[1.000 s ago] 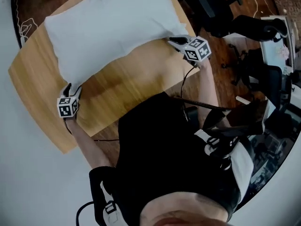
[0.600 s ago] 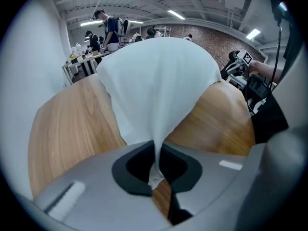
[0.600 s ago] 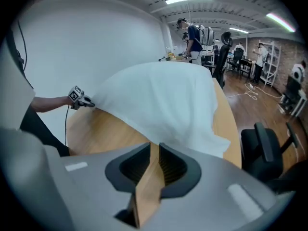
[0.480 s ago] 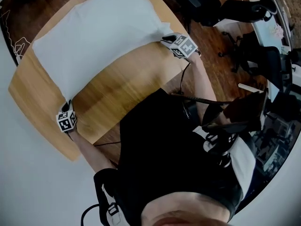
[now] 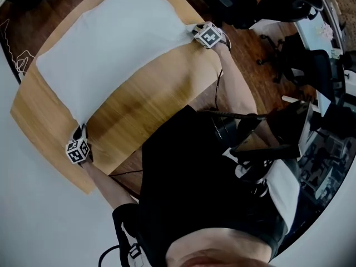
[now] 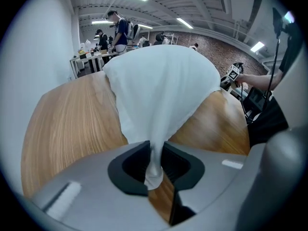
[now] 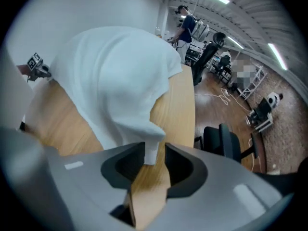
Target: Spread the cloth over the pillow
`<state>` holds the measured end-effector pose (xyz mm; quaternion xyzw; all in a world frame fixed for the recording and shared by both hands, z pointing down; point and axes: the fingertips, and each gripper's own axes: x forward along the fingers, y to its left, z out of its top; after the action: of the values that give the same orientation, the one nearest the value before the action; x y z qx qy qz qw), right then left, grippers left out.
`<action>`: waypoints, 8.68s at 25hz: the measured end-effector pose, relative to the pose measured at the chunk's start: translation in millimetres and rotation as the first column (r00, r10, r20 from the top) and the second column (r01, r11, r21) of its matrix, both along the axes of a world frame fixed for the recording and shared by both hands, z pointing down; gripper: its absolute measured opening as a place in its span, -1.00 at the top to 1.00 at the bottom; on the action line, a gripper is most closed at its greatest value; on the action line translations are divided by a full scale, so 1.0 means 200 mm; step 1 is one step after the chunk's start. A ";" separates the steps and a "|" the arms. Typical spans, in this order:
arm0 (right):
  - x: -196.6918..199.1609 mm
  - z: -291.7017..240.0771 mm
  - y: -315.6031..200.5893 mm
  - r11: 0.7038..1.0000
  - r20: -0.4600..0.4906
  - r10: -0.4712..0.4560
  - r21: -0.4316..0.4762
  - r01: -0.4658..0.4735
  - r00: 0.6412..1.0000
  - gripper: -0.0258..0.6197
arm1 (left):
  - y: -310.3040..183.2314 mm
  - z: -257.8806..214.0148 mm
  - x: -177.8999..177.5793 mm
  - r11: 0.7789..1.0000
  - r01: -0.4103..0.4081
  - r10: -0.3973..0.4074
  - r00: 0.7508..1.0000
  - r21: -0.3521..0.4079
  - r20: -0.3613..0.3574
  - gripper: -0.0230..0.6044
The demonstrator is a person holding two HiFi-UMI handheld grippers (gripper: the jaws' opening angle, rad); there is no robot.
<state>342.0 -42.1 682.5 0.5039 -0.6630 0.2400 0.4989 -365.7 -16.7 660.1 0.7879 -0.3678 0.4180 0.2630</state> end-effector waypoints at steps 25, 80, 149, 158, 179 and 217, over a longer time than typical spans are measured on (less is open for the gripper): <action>-0.03 -0.38 -0.56 0.911 -0.145 -0.406 0.017 0.413 0.902 0.42 | -0.02 0.09 -0.05 0.995 0.094 -0.095 0.995 -0.030 -0.033 0.62; -0.23 -0.54 -1.06 0.906 -0.073 -0.321 0.267 0.328 0.944 0.63 | -1.28 -0.94 0.25 0.897 0.207 0.007 0.878 0.391 -0.479 0.61; -1.92 -0.17 0.14 0.819 0.345 -0.567 0.140 0.556 0.748 0.68 | 0.15 0.05 -0.09 0.976 0.215 -0.207 0.960 0.024 -0.188 0.82; -1.93 -0.17 0.06 0.987 0.560 -0.145 0.142 0.078 0.816 0.20 | 0.19 -0.08 -0.17 0.935 0.301 -0.242 0.927 0.186 -0.286 0.78; -1.20 -0.16 0.28 0.988 0.272 -0.064 0.152 0.023 0.960 0.40 | -0.02 -0.22 0.57 0.953 -0.144 0.186 0.972 0.267 -0.141 0.78; 0.13 -0.32 -0.60 0.981 0.063 -0.048 0.190 0.035 0.997 0.41 | 0.02 -0.27 0.55 0.955 0.141 -0.036 0.929 0.262 -0.367 0.85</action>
<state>368.0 -161.4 618.7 0.5267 -0.7095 0.1822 0.4312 -255.0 -13.4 605.3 0.8627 -0.4053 0.1979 0.2286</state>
